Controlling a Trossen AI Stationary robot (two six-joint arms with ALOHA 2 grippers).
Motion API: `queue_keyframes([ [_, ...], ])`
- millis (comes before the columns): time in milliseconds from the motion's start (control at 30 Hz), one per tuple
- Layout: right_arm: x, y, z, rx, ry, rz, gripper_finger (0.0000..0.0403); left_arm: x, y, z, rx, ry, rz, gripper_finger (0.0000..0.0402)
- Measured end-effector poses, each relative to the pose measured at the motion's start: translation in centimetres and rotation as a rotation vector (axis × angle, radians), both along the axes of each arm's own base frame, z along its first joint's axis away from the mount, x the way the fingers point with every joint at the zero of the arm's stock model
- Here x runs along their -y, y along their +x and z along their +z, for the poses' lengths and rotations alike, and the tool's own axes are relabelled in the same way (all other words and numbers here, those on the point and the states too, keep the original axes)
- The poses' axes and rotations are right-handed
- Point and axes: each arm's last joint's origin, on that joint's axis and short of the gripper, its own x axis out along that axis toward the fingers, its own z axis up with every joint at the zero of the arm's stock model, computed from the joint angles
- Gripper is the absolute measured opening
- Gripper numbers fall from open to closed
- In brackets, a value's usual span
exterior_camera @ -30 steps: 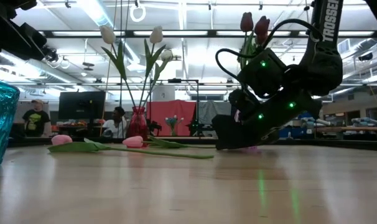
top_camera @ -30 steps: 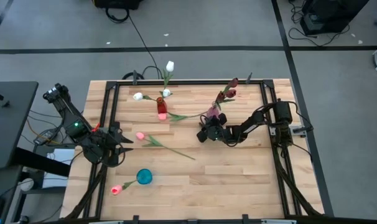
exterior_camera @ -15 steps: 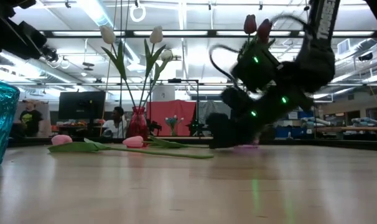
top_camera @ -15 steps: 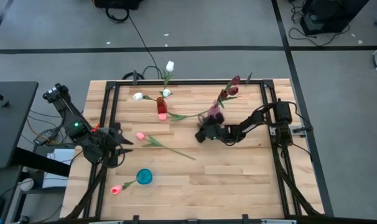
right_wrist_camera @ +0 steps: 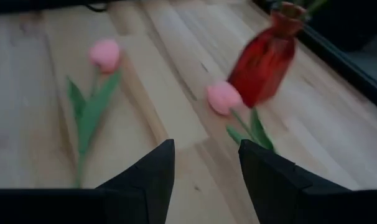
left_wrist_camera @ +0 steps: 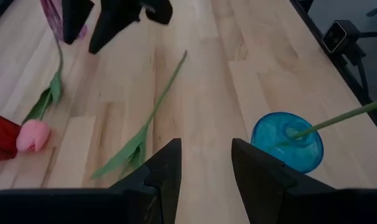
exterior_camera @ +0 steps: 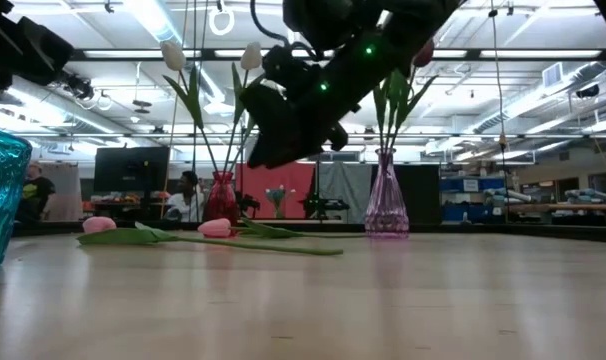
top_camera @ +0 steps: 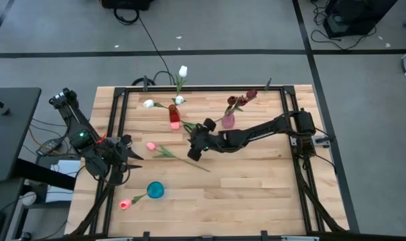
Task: Sort flowers into vase by color
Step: Put the bottom pink tulip into the blue vase
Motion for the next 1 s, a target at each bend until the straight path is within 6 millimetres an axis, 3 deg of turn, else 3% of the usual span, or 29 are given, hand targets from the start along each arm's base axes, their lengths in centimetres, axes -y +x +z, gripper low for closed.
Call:
queue_keyframes([
  [200, -2.1, 0.6, 0.1, 0.039, 0.142, 0.124, 0.0191, -0.1, -0.1, -0.1, -0.021, -0.023, 0.013, 0.0147],
  [567, -8.2, 0.7, -3.8, -0.021, 0.217, 0.273, 0.0191, 0.0, 0.1, 0.1, 0.017, -0.025, 0.044, 0.0147],
  [767, -9.5, 0.5, -6.9, -0.106, 0.302, 0.292, 0.0191, -0.1, 0.0, 0.0, 0.011, -0.041, 0.054, 0.0147],
  [1000, -10.1, 0.0, -7.3, -0.136, 0.242, 0.237, 0.0186, 0.0, 0.0, 0.0, 0.002, -0.052, 0.051, 0.0147],
])
